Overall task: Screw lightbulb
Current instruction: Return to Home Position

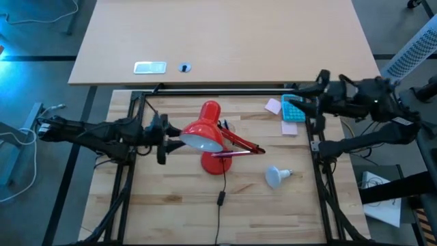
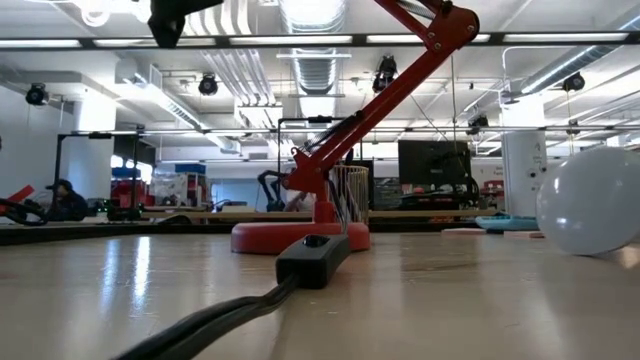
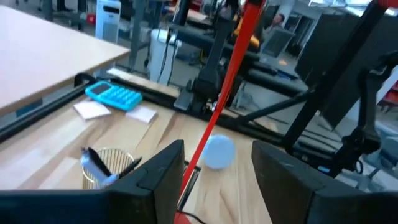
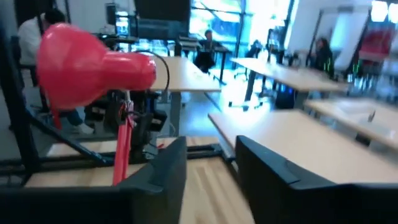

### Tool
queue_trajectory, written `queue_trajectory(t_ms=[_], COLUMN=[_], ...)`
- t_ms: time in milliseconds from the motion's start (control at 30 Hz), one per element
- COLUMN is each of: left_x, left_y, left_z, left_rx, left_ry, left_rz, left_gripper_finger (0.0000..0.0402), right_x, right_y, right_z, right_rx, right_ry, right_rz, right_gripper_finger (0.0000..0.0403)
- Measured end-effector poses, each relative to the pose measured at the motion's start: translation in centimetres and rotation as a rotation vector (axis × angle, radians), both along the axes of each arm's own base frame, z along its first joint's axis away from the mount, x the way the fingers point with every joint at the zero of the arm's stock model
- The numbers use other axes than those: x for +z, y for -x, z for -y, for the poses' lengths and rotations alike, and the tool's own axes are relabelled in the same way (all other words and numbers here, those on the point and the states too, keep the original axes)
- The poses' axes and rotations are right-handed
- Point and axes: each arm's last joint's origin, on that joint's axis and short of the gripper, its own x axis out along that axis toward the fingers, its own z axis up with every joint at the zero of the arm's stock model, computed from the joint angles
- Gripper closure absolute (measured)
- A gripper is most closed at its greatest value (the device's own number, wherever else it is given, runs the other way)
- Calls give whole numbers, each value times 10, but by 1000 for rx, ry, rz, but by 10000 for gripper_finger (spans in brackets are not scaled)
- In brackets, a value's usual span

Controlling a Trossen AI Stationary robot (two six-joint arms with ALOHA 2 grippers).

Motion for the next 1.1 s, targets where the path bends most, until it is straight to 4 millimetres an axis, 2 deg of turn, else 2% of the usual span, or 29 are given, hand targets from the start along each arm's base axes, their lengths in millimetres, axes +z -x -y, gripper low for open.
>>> queue_trajectory(t_ms=[133, 267, 467, 600, 700, 833, 933, 1000, 1100], left_x=[4, 5, 1, -7, -18, -38, -61, -75, -96], left_y=[4, 2, 2, 2, 2, 4, 9, 14, 24], left_z=[-1, 0, -1, -3, -6, -9, -11, -11, -12], left_rx=[-1, -19, -57, -53, -33, 3, 22, 30, 30], left_ry=[-37, -157, -224, -217, -213, -206, -201, -183, -116], left_rz=[26, 34, 24, 24, 77, 214, 306, 371, 427], left_gripper_finger=[221, 221, 221, 221, 221, 221, 221, 221, 221], right_x=[-15, -51, -114, -150, -168, -187, -198, -205, -216], right_y=[14, 25, 45, 57, 67, 77, 70, 63, 55], right_z=[0, 0, 1, 4, 5, 4, 1, -4, -7], right_rx=[20, 21, 6, -96, -101, -66, 43, 182, 299], right_ry=[70, 37, -129, -105, -106, -90, -11, 80, 110], right_rz=[71, 163, 211, 125, 61, 96, 44, -9, -44], right_gripper_finger=[338, 391, 393, 396, 401, 401, 400, 401, 401])
